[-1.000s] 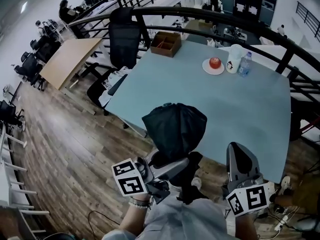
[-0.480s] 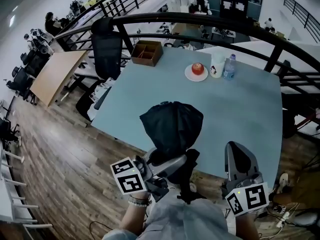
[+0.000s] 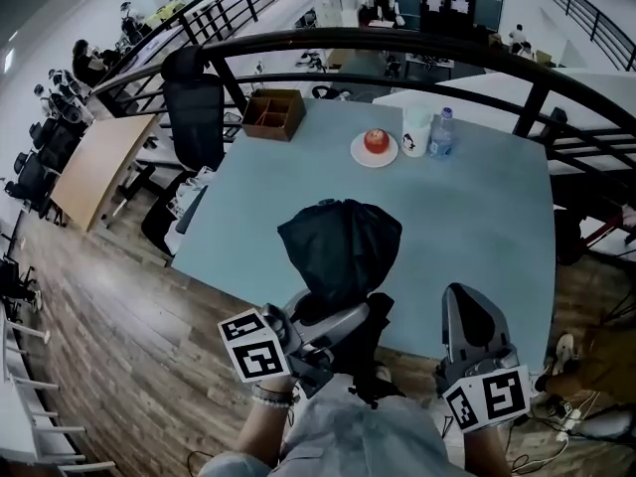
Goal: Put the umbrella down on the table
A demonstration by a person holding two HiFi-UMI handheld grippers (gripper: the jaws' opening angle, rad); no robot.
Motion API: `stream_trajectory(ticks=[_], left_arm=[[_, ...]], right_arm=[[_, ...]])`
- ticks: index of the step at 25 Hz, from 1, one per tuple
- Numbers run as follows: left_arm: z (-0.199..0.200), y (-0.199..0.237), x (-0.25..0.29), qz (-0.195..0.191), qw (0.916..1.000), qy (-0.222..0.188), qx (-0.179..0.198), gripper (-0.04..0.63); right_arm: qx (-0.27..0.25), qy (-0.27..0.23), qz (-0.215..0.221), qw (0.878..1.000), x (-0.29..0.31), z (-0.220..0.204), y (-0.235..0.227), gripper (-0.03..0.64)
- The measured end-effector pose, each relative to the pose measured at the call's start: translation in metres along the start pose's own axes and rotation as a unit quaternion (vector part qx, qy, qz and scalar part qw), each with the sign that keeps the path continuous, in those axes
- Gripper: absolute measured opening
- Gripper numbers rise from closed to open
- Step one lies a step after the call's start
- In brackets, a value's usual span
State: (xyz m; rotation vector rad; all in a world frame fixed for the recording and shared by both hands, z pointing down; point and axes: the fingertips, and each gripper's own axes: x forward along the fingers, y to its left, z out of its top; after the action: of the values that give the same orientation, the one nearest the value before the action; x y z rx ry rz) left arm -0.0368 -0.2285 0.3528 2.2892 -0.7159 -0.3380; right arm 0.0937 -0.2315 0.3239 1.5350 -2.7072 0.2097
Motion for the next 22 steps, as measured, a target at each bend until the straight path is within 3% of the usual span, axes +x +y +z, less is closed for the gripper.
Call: stream_trajectory(ticks=[16,22], left_arm=[[0.034,0.073,0.06,-0.035,0.9957,0.085,-0.007,0.287],[0.039,0.113,0.096,-0.031,0.9918,0.123,-0.02,0.287]], right_arm=[[0.011,0.011,-0.098,0.995,0.045,-0.004,-0.032,-0.002],[0.01,0.02,-0.126,0.992,0.057,-0.006,-0.039,-0.002]])
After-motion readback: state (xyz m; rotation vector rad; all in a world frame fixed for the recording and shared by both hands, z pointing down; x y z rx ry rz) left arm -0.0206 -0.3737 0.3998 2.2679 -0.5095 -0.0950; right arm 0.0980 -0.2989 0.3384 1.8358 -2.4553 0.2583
